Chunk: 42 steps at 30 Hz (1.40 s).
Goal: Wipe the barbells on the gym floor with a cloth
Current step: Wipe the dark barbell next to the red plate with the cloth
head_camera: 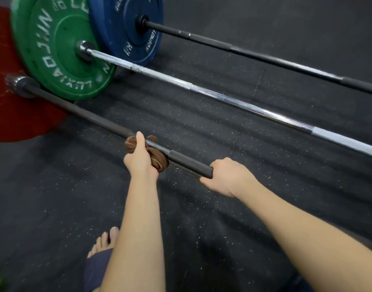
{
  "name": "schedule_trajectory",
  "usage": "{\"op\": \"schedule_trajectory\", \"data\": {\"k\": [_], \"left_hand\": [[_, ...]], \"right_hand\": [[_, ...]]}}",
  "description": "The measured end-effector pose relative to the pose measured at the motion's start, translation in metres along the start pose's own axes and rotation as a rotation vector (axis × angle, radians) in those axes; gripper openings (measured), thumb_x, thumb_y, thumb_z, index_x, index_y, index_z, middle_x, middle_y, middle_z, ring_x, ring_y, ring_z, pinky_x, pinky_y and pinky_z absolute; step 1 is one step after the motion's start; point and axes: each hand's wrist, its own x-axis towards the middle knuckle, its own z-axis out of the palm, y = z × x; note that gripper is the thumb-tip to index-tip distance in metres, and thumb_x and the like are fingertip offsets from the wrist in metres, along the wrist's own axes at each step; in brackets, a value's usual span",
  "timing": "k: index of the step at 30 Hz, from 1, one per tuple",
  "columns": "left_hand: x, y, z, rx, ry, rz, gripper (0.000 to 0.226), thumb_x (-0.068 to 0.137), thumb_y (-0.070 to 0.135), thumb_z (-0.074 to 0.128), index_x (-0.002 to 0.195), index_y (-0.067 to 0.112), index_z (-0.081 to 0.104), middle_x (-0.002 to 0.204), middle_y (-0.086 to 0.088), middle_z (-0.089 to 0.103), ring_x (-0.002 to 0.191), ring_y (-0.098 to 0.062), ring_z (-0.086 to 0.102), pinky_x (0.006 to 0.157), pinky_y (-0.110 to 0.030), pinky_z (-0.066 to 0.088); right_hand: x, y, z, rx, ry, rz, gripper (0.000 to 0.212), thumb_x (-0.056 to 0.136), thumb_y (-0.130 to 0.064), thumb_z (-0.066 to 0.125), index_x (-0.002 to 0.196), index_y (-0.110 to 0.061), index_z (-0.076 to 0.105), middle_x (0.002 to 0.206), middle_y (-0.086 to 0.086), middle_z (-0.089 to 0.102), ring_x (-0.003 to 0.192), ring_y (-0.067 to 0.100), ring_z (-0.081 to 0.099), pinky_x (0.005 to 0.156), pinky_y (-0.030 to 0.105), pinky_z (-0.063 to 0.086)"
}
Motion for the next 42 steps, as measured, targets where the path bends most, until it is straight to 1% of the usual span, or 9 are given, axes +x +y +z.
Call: {"op": "schedule_trajectory", "data": {"k": [5,10,14,19,27,31,33,38,42], "left_hand": [[-0.037,-0.049,0.009,0.026,-0.063,-0.041,0.040,0.091,0.047,0.074,0.109,0.012,0.066,0.107,-0.004,0.073,0.091,-0.020,0.074,0.085,-0.037,0.062],[-0.027,-0.035,0.006,0.039,-0.060,-0.065,0.040,0.091,0.046,0.075,0.106,0.013,0.060,0.107,-0.004,0.068,0.092,-0.023,0.072,0.086,-0.042,0.061],[0.023,0.007,-0.003,-0.046,-0.030,-0.044,0.069,0.077,0.046,0.088,0.126,0.009,0.055,0.116,-0.013,0.069,0.091,-0.033,0.074,0.080,-0.063,0.059],[0.040,0.009,-0.011,-0.037,-0.019,0.034,0.067,0.081,0.049,0.084,0.127,0.007,0.060,0.114,-0.011,0.075,0.084,-0.024,0.078,0.069,-0.043,0.064],[-0.064,-0.078,0.013,0.031,-0.068,-0.069,0.041,0.092,0.052,0.071,0.099,0.011,0.065,0.100,-0.003,0.074,0.083,-0.016,0.073,0.070,-0.030,0.058],[-0.060,-0.075,0.010,0.044,-0.113,-0.052,0.040,0.094,0.048,0.070,0.102,0.008,0.068,0.100,-0.004,0.075,0.080,-0.014,0.074,0.059,-0.024,0.057],[-0.059,-0.071,0.008,0.049,-0.125,-0.054,0.043,0.094,0.047,0.072,0.106,0.007,0.069,0.100,-0.006,0.076,0.080,-0.016,0.076,0.059,-0.026,0.058],[-0.042,-0.049,0.005,0.074,-0.096,-0.054,0.052,0.091,0.046,0.075,0.118,0.004,0.059,0.106,-0.006,0.072,0.089,-0.023,0.074,0.078,-0.038,0.062],[0.016,-0.005,0.000,-0.018,-0.046,-0.065,0.061,0.083,0.046,0.083,0.125,0.008,0.059,0.112,-0.009,0.071,0.082,-0.023,0.075,0.056,-0.038,0.060]], "right_hand": [[-0.003,-0.002,-0.003,0.021,0.007,0.009,0.040,0.088,-0.061,0.053,0.095,-0.022,0.060,0.080,-0.002,0.057,0.067,0.019,0.059,0.065,0.034,0.053],[-0.009,0.000,-0.003,0.039,0.024,0.009,0.039,0.090,-0.059,0.054,0.095,-0.021,0.059,0.080,-0.002,0.057,0.068,0.019,0.058,0.065,0.034,0.052],[-0.011,0.000,0.000,0.046,0.044,0.022,0.036,0.091,-0.057,0.053,0.093,-0.021,0.057,0.080,-0.002,0.055,0.071,0.023,0.057,0.064,0.035,0.048],[-0.009,0.001,-0.002,0.068,0.032,0.013,0.036,0.090,-0.056,0.054,0.094,-0.021,0.059,0.080,-0.002,0.057,0.067,0.019,0.056,0.064,0.034,0.050],[-0.008,-0.004,-0.003,0.056,0.034,0.024,0.030,0.087,-0.050,0.054,0.091,-0.021,0.060,0.080,-0.001,0.059,0.067,0.022,0.059,0.066,0.036,0.054],[-0.011,-0.004,-0.002,0.065,0.053,0.030,0.026,0.086,-0.047,0.054,0.090,-0.022,0.059,0.080,-0.002,0.058,0.069,0.023,0.060,0.068,0.037,0.056],[-0.012,-0.003,0.000,0.071,0.058,0.032,0.027,0.086,-0.049,0.054,0.090,-0.023,0.059,0.080,-0.002,0.057,0.071,0.024,0.059,0.068,0.037,0.056],[-0.014,-0.002,0.000,0.069,0.066,0.031,0.032,0.088,-0.054,0.054,0.095,-0.022,0.059,0.082,-0.002,0.054,0.077,0.028,0.059,0.065,0.035,0.048],[-0.012,-0.002,0.000,0.072,0.055,0.016,0.031,0.088,-0.051,0.053,0.094,-0.021,0.059,0.084,-0.001,0.058,0.079,0.029,0.061,0.069,0.038,0.054]]}}
